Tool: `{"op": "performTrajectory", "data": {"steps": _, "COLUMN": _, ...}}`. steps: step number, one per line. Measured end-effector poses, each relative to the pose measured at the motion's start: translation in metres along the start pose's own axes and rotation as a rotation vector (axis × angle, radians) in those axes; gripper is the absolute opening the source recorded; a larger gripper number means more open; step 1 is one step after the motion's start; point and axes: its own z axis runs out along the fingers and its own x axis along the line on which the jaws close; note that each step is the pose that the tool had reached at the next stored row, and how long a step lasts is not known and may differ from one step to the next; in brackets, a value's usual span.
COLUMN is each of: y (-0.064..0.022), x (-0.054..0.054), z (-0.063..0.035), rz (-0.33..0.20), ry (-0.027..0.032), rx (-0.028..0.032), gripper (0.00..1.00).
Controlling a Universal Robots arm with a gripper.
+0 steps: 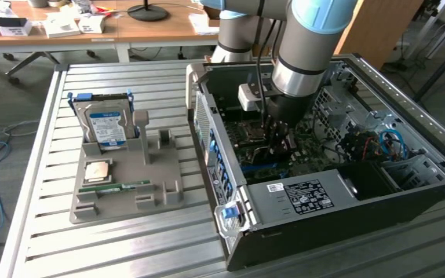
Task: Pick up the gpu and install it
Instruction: 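Insert the gpu into the slot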
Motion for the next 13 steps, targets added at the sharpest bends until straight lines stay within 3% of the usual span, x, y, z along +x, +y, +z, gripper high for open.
{"op": "performTrajectory", "data": {"steps": 13, "y": -0.0002, "x": -0.0001, "z": 0.0001, "rz": 0.0, "ry": -0.0001, "rx": 0.0001, "gripper": 0.26}}
